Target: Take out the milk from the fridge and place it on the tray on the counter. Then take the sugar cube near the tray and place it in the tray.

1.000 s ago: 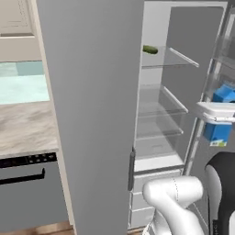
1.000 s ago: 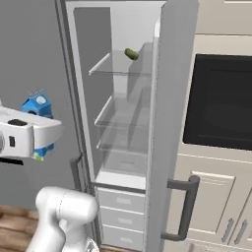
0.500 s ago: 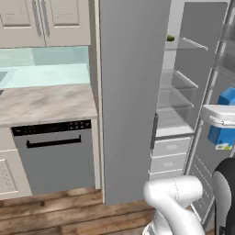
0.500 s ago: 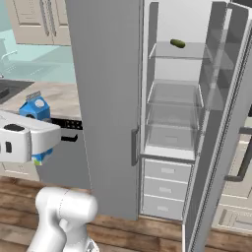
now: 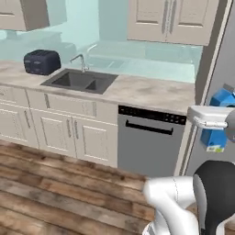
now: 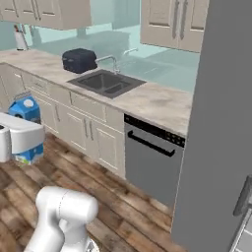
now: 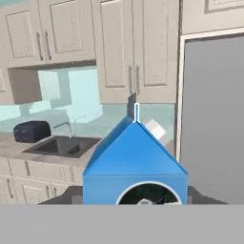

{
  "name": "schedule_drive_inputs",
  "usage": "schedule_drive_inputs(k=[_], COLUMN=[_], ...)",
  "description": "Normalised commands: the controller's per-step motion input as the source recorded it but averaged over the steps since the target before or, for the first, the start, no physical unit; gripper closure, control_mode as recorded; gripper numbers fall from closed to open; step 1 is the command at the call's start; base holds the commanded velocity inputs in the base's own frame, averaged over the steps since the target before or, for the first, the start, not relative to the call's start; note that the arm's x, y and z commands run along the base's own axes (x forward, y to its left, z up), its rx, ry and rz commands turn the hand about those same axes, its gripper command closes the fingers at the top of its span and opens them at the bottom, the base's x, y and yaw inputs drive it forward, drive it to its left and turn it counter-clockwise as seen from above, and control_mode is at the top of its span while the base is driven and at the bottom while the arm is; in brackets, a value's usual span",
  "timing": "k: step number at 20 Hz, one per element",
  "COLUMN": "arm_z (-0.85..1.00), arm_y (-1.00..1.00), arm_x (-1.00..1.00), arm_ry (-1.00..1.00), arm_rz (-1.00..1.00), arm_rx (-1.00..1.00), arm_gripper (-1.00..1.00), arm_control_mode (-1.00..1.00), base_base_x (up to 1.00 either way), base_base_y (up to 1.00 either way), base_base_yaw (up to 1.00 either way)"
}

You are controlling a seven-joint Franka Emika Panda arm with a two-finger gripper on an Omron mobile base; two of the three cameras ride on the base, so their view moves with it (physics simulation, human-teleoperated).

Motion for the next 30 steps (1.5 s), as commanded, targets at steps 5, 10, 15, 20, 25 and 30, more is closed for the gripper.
schedule_drive_inputs(k=[5, 10, 15, 20, 25, 30], arm_z=[0.00, 0.00, 0.00, 0.00, 0.00, 0.00], arm_y=[0.00, 0.00, 0.00, 0.00, 0.00, 0.00], arm_x=[0.00, 0.00, 0.00, 0.00, 0.00, 0.00], arm_ry=[0.00, 0.00, 0.00, 0.00, 0.00, 0.00], arm_rz=[0.00, 0.00, 0.00, 0.00, 0.00, 0.00], arm_rx=[0.00, 0.00, 0.00, 0.00, 0.00, 0.00], arm_gripper=[1.00, 1.00, 1.00, 1.00, 1.00, 1.00], arm_control_mode=[1.00, 1.00, 1.00, 1.00, 1.00, 1.00], base_base_x=[0.00, 0.00, 0.70, 0.88, 0.15, 0.01], base_base_y=[0.04, 0.02, 0.00, 0.05, 0.00, 0.00], base_base_yaw=[1.00, 1.00, 0.88, 0.76, 0.99, 1.00])
